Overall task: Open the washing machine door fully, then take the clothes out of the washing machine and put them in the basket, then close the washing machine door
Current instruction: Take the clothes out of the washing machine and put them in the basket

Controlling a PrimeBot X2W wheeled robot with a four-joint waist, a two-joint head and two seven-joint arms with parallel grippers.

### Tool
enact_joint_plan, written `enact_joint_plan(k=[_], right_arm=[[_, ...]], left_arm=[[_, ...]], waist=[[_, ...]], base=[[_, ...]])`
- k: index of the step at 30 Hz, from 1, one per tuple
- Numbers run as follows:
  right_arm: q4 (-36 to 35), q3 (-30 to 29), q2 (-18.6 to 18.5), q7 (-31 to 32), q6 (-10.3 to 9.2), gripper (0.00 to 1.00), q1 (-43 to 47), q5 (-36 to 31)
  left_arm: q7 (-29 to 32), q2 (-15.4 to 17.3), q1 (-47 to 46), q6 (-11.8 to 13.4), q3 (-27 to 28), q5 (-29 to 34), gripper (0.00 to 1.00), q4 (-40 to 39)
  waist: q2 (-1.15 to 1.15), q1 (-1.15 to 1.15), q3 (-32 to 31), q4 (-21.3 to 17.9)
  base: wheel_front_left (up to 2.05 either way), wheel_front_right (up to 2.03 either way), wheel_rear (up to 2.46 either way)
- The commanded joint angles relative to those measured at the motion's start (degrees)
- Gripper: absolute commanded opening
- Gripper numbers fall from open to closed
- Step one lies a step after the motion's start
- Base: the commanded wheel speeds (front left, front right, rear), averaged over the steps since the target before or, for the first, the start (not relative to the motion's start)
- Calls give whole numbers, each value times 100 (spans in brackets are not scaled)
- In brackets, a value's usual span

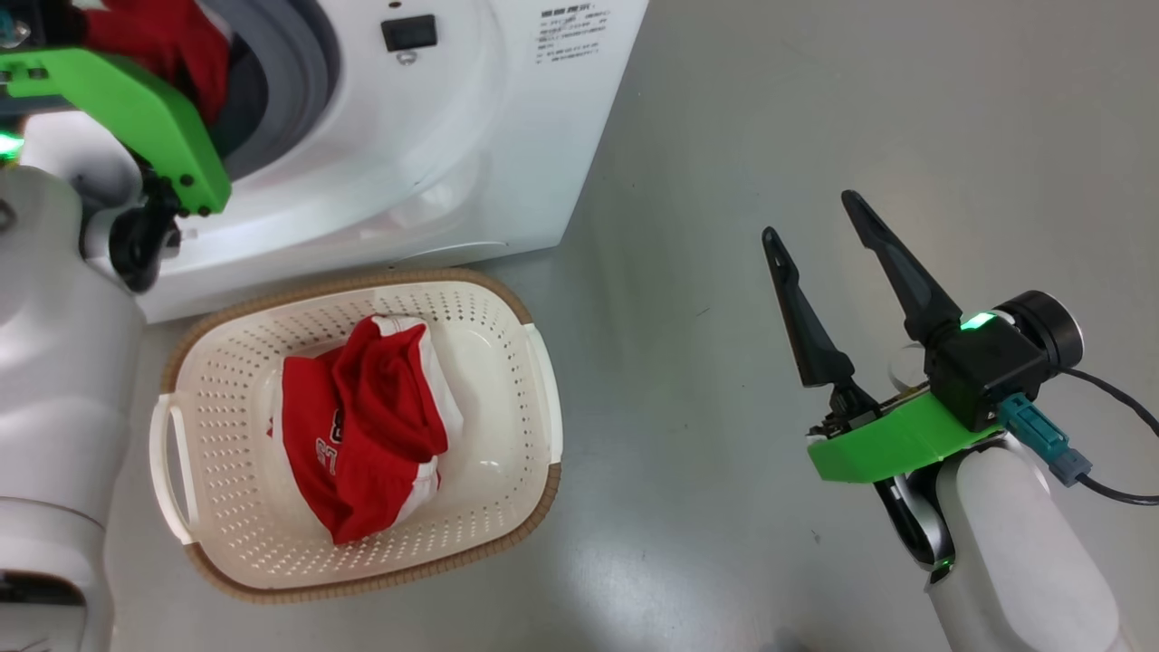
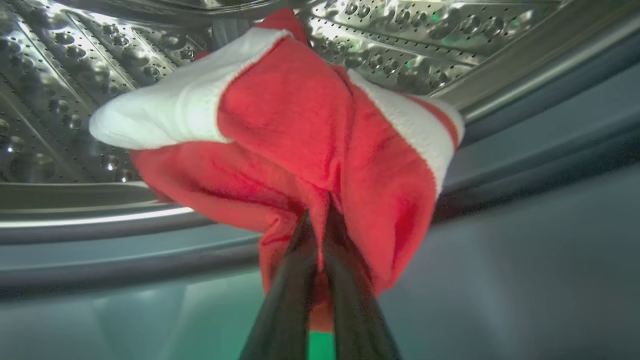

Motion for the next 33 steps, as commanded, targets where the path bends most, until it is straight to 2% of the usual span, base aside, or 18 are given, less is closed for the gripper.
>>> enact_joint_plan(k=[1,8,14,18,24,33], right_arm=[[-110,102,8,-36,26,100,48,25],[-63,64,8,-36,26,100,92,67],[0,82,8,-36,26,100,141,100],[49,64,8,-36,26,100,164,87],[79,19,8,-36,26,100,201,77],[70,-75,8,-36,26,100,329,36]], left_arm=[[-131,285,50,-39,22,-77,0,-195],[-827,410,256,-39,-250,-200,0,-469],[-1868,528,595,-39,-391,-140,0,-561],[-2298,510,873,-39,-452,-195,0,-631],[-2539,480,1305,-22,-323,-176,0,-1038],[-2548,371,2209,180,181,155,0,-2445]], waist=[[0,0,-4,14],[0,0,-126,129],[0,0,-306,256],[0,0,-439,349],[0,0,-634,483],[0,0,-992,647]], base=[[0,0,0],[0,0,0],[0,0,0],[0,0,0],[0,0,0],[0,0,0]])
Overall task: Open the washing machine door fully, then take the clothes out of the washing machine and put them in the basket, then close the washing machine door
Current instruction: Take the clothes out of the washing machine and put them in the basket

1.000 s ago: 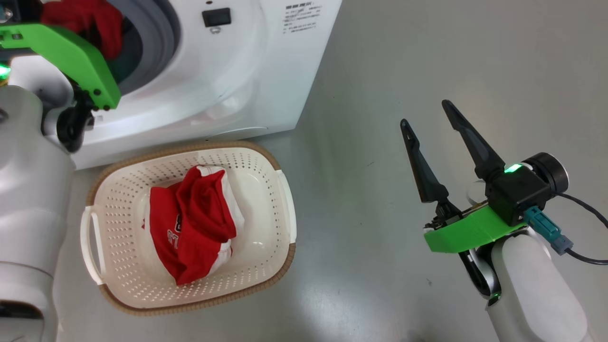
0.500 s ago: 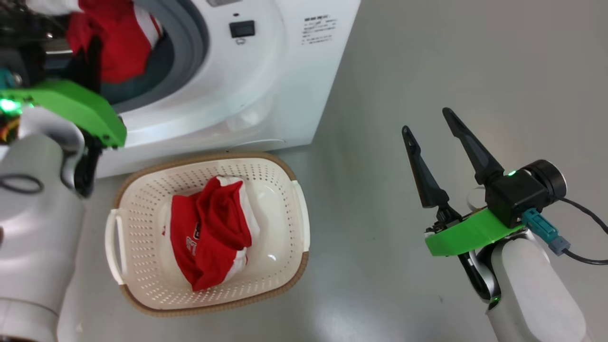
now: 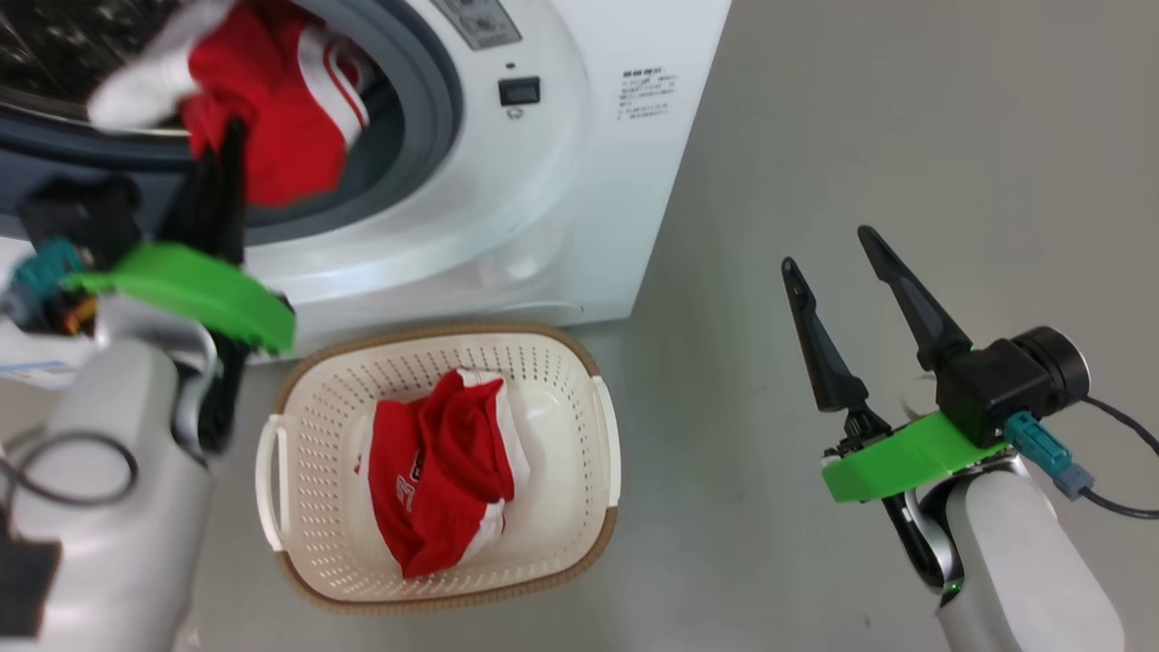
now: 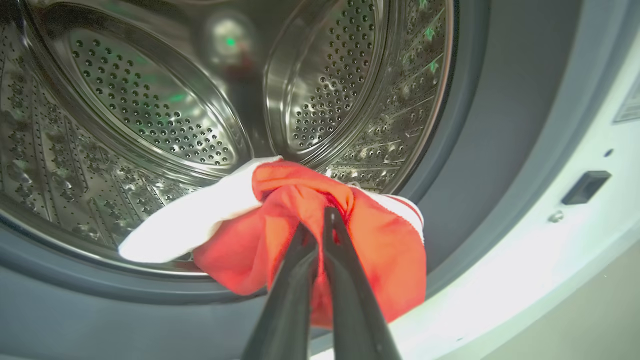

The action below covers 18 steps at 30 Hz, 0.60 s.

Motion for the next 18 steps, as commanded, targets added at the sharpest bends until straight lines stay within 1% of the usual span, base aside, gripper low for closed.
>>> enact_joint_plan(k=[1,11,15,18], right_arm=[[-127,94,12,-36,26,100,104,-11],[-70,-40,12,-36,26,100,457,83],[-89,-24,12,-36,26,100,572,170],[-82,4,12,-36,26,100,636,209]], left_arm=[[-67,207,119,29,193,45,0,-190],[-68,14,1521,142,569,359,0,-1394],[-68,-37,2043,203,828,424,0,-1859],[-68,-103,2429,222,919,489,0,-2153]], waist=[[0,0,-173,67],[0,0,-833,155],[0,0,-1048,178],[0,0,-1191,184]], base=[[0,0,0],[0,0,0],[0,0,0],[0,0,0]])
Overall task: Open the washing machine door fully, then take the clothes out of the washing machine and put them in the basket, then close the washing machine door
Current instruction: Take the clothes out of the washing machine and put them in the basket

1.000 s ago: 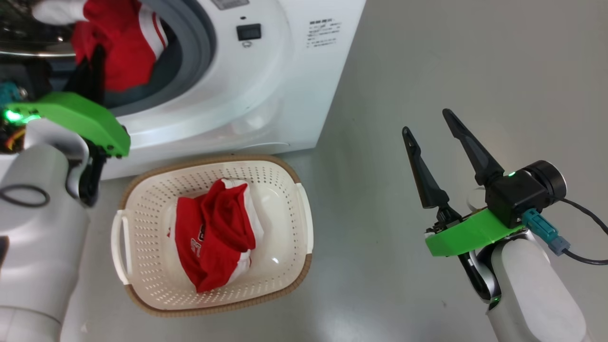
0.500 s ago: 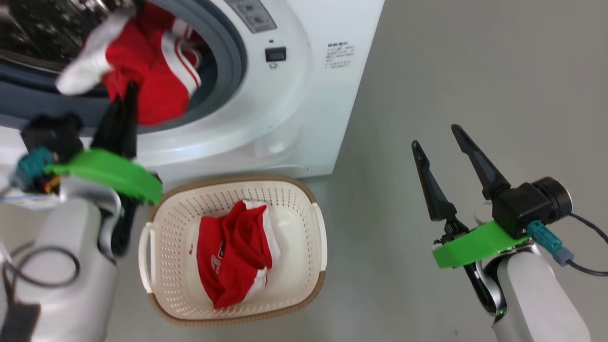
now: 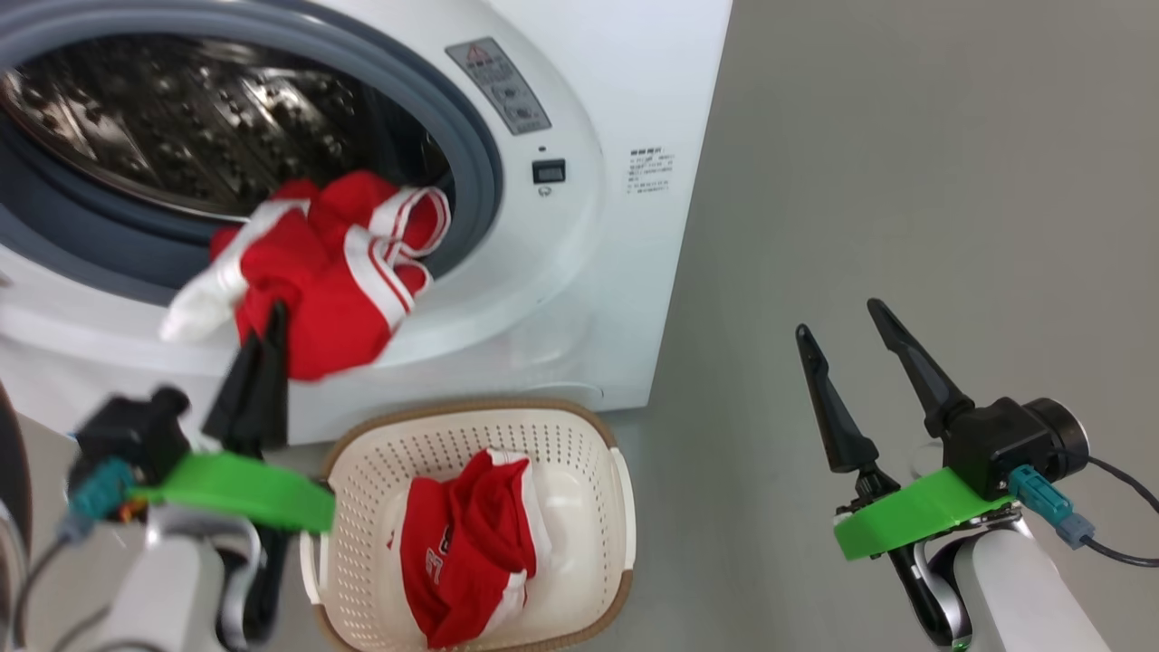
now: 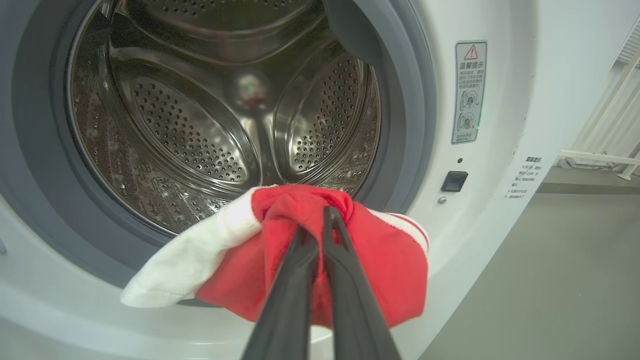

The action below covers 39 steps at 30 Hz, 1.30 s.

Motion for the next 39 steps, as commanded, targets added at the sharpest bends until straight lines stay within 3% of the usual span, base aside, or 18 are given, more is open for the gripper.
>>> enact_joint_plan(k=[1,16,22,28,39], right_arm=[[-127,136,10,-37,26,100,51,58],[-182,-36,10,-37,26,100,434,67],[-196,-25,10,-37,26,100,483,61],[-190,66,10,-37,26,100,404,89],[-114,107,10,-37,26,100,176,269]], left_arm=[[-68,106,209,44,233,95,0,-314],[-46,-165,1548,340,282,91,0,-1643],[47,-262,1751,349,166,27,0,-1731],[85,-365,1688,280,9,-27,0,-1236],[-5,-632,693,13,-100,-290,0,910]], waist=[[0,0,-221,39],[0,0,-580,134],[0,0,-569,104],[0,0,-401,-45],[0,0,298,-303]], base=[[0,0,0],[0,0,0],[0,0,0],[0,0,0],[0,0,0]])
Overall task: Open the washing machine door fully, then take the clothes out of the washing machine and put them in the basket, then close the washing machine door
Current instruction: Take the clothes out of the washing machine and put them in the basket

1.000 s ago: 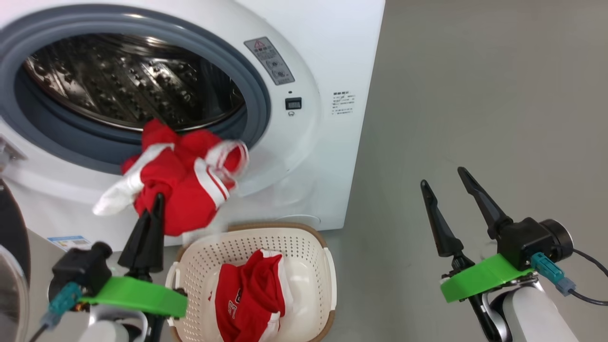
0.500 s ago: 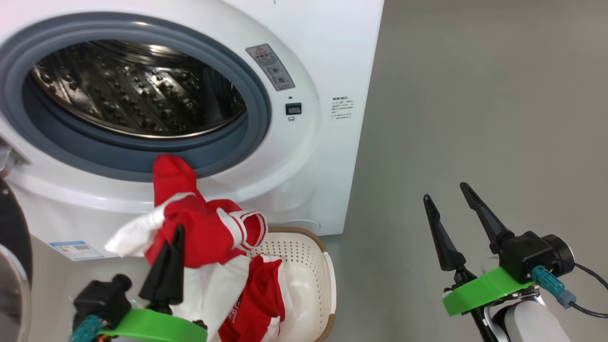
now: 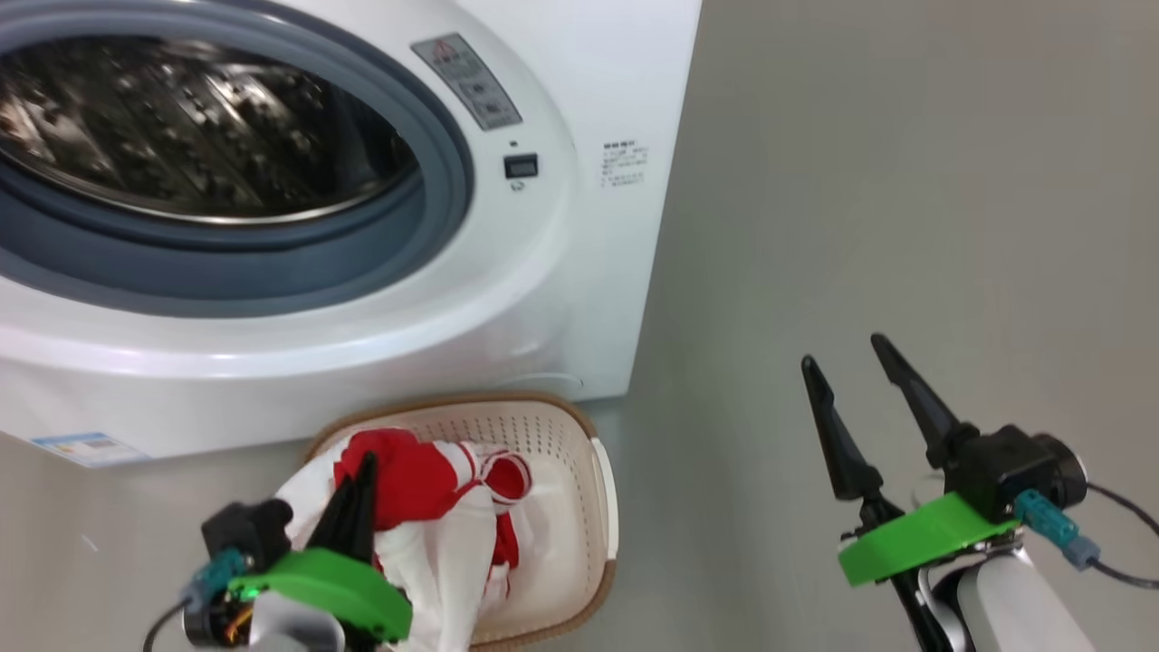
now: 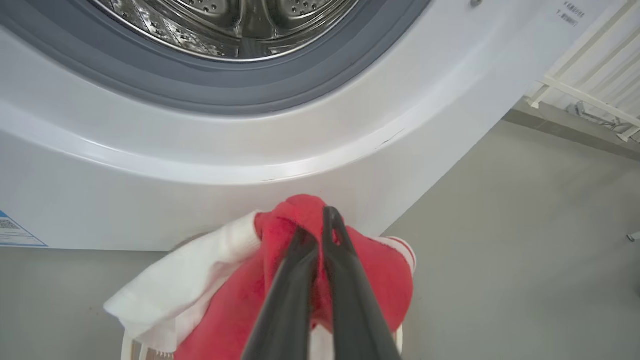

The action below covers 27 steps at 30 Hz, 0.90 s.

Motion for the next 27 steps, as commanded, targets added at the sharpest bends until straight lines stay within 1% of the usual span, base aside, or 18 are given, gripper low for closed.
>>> enact_joint_plan(k=[1,10,16,19,22,24,27], right_arm=[[-142,117,-1,-37,26,100,-211,16],[-193,211,-1,-37,26,100,-568,28],[-199,257,-1,-37,26,100,-767,39],[-198,303,-1,-37,26,100,-845,67],[-200,338,-1,-37,26,100,-920,94],[-195,355,-1,-37,26,100,-963,113],[-194,380,-1,-37,26,100,-996,136]], left_arm=[[-77,62,-319,-54,174,-35,0,92],[-123,0,-1439,-191,123,40,0,1775],[-89,-35,-1966,-294,21,9,0,2797],[83,-46,-2186,-334,-44,-25,0,3253],[405,-56,-2359,-361,-89,-83,0,3640],[575,-57,-2435,-369,-119,-99,0,3790],[660,-30,-2482,-364,-127,-113,0,3882]], waist=[[0,0,308,-115],[0,0,1035,-227],[0,0,1407,-276],[0,0,1559,-303],[0,0,1691,-330],[0,0,1755,-344],[0,0,1811,-365]], base=[[0,0,0],[0,0,0],[0,0,0],[0,0,0],[0,0,0],[0,0,0],[0,0,0]])
